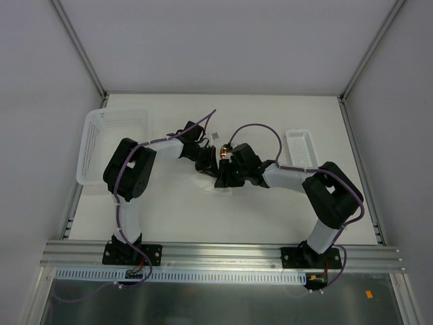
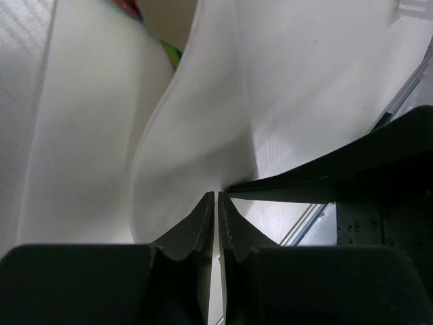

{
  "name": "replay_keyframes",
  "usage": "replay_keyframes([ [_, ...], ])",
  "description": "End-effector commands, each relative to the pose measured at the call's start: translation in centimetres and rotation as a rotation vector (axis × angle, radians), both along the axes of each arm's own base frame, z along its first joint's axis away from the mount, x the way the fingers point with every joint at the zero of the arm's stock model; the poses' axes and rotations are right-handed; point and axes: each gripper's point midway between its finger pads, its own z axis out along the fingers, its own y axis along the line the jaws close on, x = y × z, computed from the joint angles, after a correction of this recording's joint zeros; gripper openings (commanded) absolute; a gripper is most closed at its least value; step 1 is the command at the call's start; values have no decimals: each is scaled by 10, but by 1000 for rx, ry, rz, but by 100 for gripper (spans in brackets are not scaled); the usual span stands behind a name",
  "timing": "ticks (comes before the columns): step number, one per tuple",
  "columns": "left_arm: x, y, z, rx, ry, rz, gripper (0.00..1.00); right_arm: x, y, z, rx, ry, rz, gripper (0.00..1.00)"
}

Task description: Place the utensils on the paper napkin and roll it up

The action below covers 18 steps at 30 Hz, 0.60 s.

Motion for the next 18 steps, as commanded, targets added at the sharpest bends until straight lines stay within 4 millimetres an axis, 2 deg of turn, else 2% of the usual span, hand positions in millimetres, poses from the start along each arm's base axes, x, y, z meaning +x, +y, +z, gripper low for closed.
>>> replay_keyframes([
  [1, -7, 9, -13, 28, 35, 15, 5, -6, -17, -16, -76, 20, -5, 51],
  [7, -8, 25, -33, 81, 68, 52, 1, -5, -13, 2, -36, 1, 2, 52],
  [11, -7, 28, -38, 95, 75, 59, 0, -5, -8, 27, 46, -2, 6, 53],
  [13, -7, 29, -40, 102, 77, 62, 0, 2, -8, 46, 103, -21, -11, 53],
  [15, -9, 29, -43, 110, 81, 64, 0, 10, -10, 58, 165, -19, -30, 52],
  [17, -8, 30, -43, 110, 86, 68, 0, 13, -9, 72, 233, 1, -54, 46],
  [18, -10, 30, -44, 109, 93, 67, 0, 21, -14, 75, 258, 2, -81, 43],
])
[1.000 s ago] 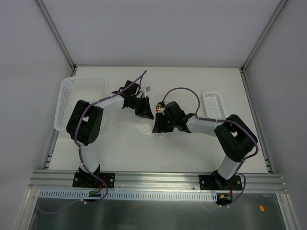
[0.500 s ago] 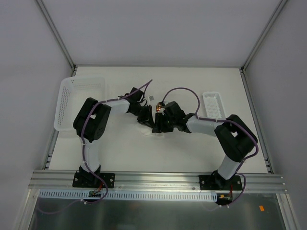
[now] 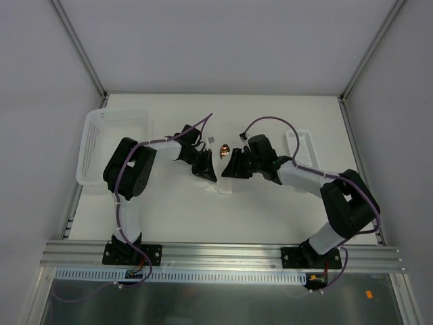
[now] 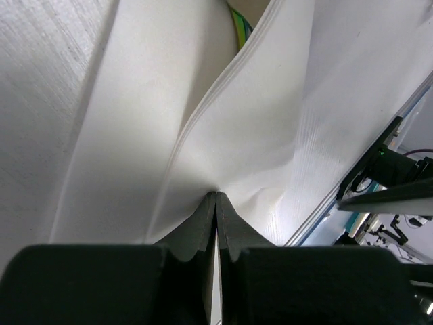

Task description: Place the utensils on the paper napkin and roll it up

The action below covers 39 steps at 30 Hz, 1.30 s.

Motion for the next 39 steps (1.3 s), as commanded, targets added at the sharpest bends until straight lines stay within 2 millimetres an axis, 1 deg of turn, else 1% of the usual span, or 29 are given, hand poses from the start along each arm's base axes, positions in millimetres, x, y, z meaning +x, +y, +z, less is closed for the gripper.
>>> replay_keyframes([
  [1, -2, 12, -20, 60, 34, 31, 0, 14, 4, 34, 161, -11, -38, 36],
  [3, -3, 12, -21, 61, 37, 29, 0, 20, 6, 37, 217, 12, -57, 24],
  [4, -3, 12, -21, 63, 39, 32, 0, 21, 7, 30, 222, 33, -65, 18],
  [5, -3, 12, -21, 63, 38, 32, 0, 22, 8, 27, 234, 45, -69, 14],
  [6, -4, 13, -22, 65, 42, 33, 0, 24, 12, 30, 268, 47, -73, 11],
  [7, -4, 13, -22, 65, 42, 33, 0, 25, 15, 30, 285, 54, -75, 11],
  [8, -5, 12, -22, 63, 45, 33, 0, 24, 16, 19, 285, 79, -80, 11],
  [9, -5, 13, -22, 64, 47, 35, 0, 26, 19, 21, 314, 79, -83, 11],
  [13, -6, 13, -25, 65, 57, 36, 0, 28, 23, 3, 341, 121, -98, 12],
  [17, -5, 13, -25, 67, 58, 38, 0, 30, 20, -19, 367, 164, -132, 12],
  [19, -5, 14, -25, 67, 57, 38, 0, 29, 17, -34, 376, 190, -140, 12],
  [20, -5, 14, -26, 69, 55, 40, 0, 28, 15, -39, 378, 205, -150, 12],
  [21, -5, 15, -26, 68, 56, 40, 0, 28, 15, -39, 391, 202, -144, 12],
  [22, -5, 15, -26, 70, 56, 40, 0, 25, 14, -47, 384, 221, -149, 12],
  [23, -5, 16, -27, 71, 55, 42, 0, 24, 13, -49, 381, 227, -147, 12],
  [26, -5, 16, -27, 74, 55, 43, 0, 19, 13, -48, 388, 229, -135, 13],
  [28, -4, 17, -28, 76, 55, 45, 0, 17, 12, -44, 390, 216, -121, 17],
  [29, -5, 16, -28, 76, 56, 44, 0, 16, 11, -37, 399, 199, -113, 19],
  [30, -5, 17, -28, 76, 56, 45, 0, 14, 11, -32, 404, 189, -103, 23],
  [32, -6, 17, -28, 76, 58, 43, 0, 12, 10, -25, 406, 176, -93, 25],
  [33, -4, 17, -27, 77, 54, 46, 0, 11, 10, -17, 409, 163, -84, 26],
  [36, -4, 16, -26, 75, 50, 44, 0, 4, 6, -16, 385, 159, -68, 27],
  [39, -3, 17, -27, 76, 51, 46, 0, -2, 3, -21, 365, 175, -58, 27],
])
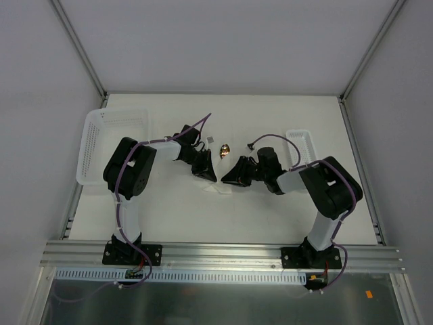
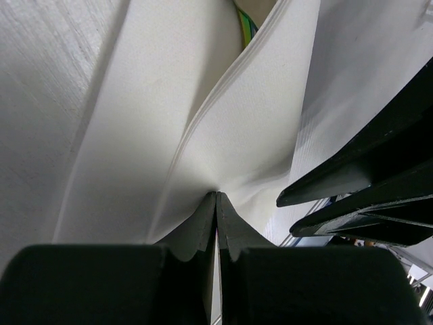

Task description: Place the utensils on the paper napkin and roll it up

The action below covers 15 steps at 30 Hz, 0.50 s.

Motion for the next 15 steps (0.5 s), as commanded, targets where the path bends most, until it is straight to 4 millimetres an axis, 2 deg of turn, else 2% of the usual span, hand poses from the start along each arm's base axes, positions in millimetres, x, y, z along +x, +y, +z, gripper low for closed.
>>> replay_keyframes([
  [1, -5, 15, -24, 76, 37, 23, 0, -10, -3, 2, -12, -17, 40, 26],
  [8, -5, 15, -24, 78, 35, 24, 0, -26, -6, -27, -43, 56, 57, 21],
  [15, -5, 16, -28, 84, 46, 27, 0, -30, -9, -37, -59, 87, 60, 21],
])
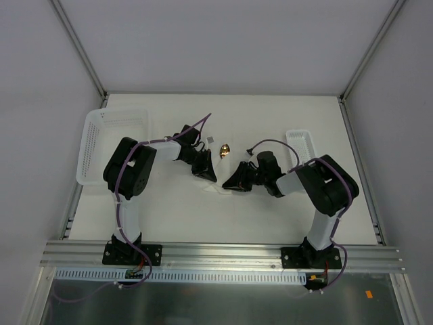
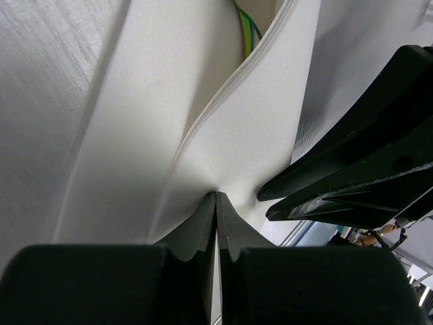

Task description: Place the utensils on the paper napkin and roll it up

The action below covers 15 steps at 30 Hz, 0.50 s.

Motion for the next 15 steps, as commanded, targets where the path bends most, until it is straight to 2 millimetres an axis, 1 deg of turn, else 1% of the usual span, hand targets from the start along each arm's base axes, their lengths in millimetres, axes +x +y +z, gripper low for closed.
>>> replay_keyframes([
  [1, -6, 16, -29, 83, 48, 26, 0, -11, -4, -14, -33, 32, 22, 22],
  [3, -6, 16, -29, 83, 51, 27, 0, -9, -3, -7, -25, 11, 21, 25],
  [4, -5, 16, -28, 81, 47, 27, 0, -5, -2, 4, -23, -7, 19, 26],
  [6, -7, 16, -28, 80, 44, 21, 0, -1, -2, 13, -39, -44, 32, 25],
  [7, -6, 16, -26, 79, 38, 21, 0, 4, 0, 25, -41, -70, 28, 25],
  [9, -6, 17, -26, 82, 33, 19, 0, 10, 1, 34, -49, -102, 34, 25],
  [10, -6, 16, -25, 80, 29, 17, 0, 10, 1, 33, -66, -94, 37, 25],
  [11, -5, 16, -25, 80, 28, 17, 0, 16, 3, 40, -61, -113, 34, 25],
  [12, -6, 17, -25, 80, 29, 17, 0, 19, 4, 41, -65, -122, 36, 25],
  [15, -7, 18, -27, 84, 35, 17, 0, 26, 8, 38, -71, -116, 42, 24],
])
